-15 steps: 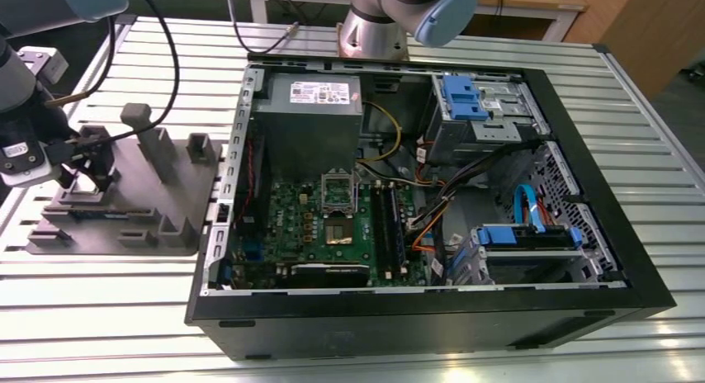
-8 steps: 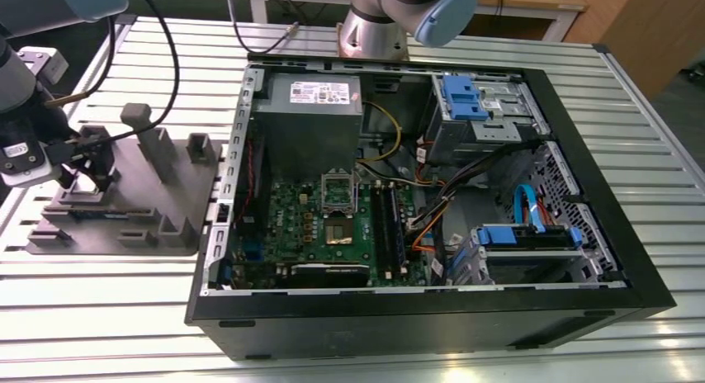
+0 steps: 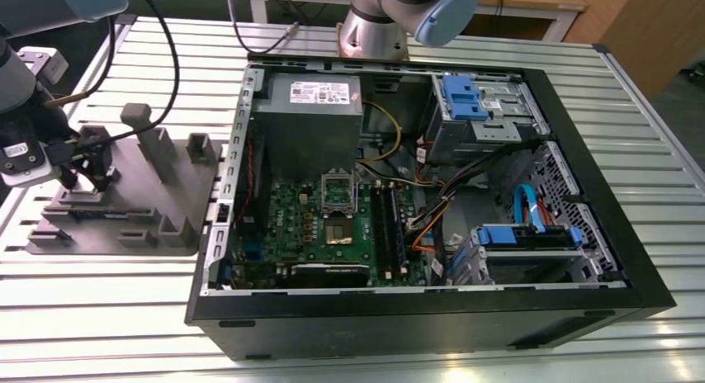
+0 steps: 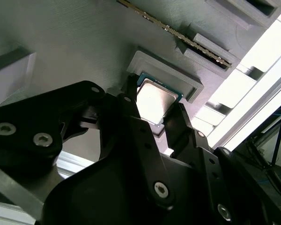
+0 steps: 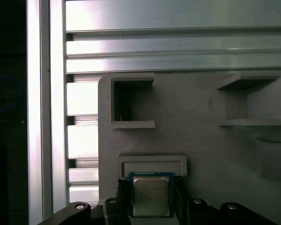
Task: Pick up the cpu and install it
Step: 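Pick up the cpu and move it towards the insertion slot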
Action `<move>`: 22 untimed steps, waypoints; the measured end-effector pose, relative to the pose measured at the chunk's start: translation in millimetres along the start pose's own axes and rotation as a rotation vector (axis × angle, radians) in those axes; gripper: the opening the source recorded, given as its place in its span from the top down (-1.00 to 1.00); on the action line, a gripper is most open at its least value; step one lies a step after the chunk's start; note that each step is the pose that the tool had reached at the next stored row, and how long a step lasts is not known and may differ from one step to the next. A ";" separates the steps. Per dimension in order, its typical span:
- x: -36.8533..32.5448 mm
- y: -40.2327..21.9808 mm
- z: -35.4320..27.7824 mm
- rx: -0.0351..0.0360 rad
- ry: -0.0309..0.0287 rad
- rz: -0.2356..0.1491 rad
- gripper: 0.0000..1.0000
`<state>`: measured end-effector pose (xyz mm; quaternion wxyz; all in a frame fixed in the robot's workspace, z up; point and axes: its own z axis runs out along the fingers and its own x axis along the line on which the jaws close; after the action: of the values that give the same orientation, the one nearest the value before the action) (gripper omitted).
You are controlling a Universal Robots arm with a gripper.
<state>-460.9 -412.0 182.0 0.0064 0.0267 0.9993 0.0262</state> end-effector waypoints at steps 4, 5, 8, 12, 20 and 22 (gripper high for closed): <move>0.0 0.2 -3.4 0.0000 0.0001 0.000 0.05; 0.0 0.3 -4.7 0.0000 0.0000 0.000 0.05; -0.2 1.1 -21.1 0.0001 0.0000 0.000 0.05; -0.4 1.7 -32.5 0.0000 0.0001 0.000 0.05; -0.5 2.0 -38.6 0.0000 0.0000 0.000 0.05; -0.4 2.0 -38.7 0.0000 0.0000 0.000 0.05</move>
<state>-461.0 -412.0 220.8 0.0063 0.0267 0.9993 0.0261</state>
